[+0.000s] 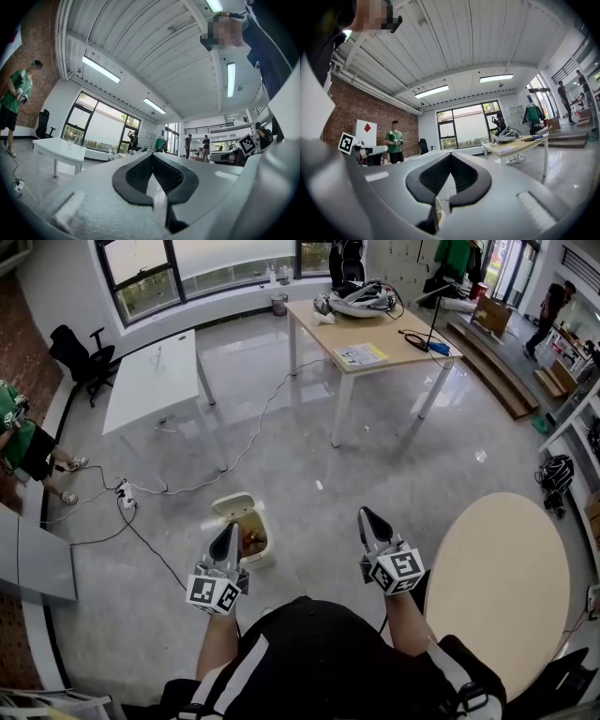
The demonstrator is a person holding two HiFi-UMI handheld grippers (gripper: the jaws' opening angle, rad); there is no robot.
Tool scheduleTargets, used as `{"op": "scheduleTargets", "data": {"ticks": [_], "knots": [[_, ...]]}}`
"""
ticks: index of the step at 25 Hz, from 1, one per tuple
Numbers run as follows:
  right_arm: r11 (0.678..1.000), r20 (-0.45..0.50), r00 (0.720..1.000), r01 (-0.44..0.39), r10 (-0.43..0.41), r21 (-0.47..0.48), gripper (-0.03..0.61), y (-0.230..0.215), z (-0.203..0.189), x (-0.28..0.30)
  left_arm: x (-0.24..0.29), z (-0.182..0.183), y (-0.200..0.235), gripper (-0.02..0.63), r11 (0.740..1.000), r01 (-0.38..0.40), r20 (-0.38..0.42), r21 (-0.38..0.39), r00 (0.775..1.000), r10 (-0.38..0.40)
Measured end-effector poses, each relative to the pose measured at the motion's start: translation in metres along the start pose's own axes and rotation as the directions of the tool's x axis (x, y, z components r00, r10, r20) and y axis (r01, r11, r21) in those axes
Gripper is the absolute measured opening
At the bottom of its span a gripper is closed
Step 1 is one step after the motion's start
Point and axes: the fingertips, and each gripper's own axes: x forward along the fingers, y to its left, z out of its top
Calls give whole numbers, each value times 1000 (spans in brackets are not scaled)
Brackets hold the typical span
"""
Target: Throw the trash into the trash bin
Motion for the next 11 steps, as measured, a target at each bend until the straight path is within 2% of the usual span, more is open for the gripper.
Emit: {"op": "scheduleTargets", "data": {"ticks": [11], "knots": [[1000,-16,1000,1,-2,-26,5,-4,-3,-5,3,-2,-5,0,1000,12,0,3,1000,-12]]}}
